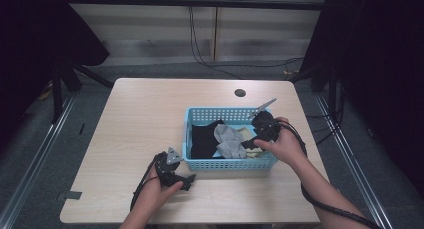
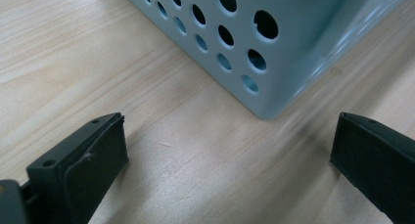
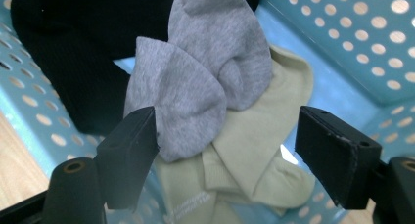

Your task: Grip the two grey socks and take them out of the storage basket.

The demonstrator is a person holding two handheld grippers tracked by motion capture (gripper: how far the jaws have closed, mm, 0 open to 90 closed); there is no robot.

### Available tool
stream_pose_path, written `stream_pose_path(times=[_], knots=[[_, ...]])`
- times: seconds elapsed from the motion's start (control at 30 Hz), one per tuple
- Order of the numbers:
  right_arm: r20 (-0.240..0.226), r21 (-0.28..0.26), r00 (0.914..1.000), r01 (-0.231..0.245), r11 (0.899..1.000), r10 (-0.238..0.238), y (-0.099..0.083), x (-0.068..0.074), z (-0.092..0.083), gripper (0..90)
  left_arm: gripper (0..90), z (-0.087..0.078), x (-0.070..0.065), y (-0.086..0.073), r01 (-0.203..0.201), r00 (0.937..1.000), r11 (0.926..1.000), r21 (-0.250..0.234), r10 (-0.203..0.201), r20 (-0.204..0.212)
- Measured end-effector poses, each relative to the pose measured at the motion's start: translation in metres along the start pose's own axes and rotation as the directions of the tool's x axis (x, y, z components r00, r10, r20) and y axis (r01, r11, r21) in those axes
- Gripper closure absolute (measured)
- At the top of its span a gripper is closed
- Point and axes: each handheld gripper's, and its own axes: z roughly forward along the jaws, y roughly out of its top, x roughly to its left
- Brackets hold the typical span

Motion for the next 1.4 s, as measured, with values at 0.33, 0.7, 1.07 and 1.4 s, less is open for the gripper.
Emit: stream_pose_path(times=[0.33,0.7,1.07,1.4], knots=[[-0.020,-0.001,0.9998,0.006,1.000,-0.006,0.013,0.010,0.019,27.1,0.0,0.000,0.000,0.000,0.005,1.0000,1.0000,0.000,-0.005,0.003],[-0.053,0.012,0.9982,0.028,1.000,-0.028,0.026,0.022,0.043,38.7,0.0,0.000,0.000,0.000,0.004,1.0000,1.0000,0.000,-0.004,0.003],[-0.087,0.038,0.9961,0.020,0.999,-0.017,0.034,0.032,0.054,47.2,0.0,0.000,0.000,0.000,0.004,1.0000,1.0000,0.000,-0.004,0.003],[-0.102,0.142,0.9948,0.015,0.990,-0.001,0.027,0.028,0.061,62.8,0.0,0.000,0.000,0.000,-0.003,1.0000,1.0000,0.000,0.003,0.003]])
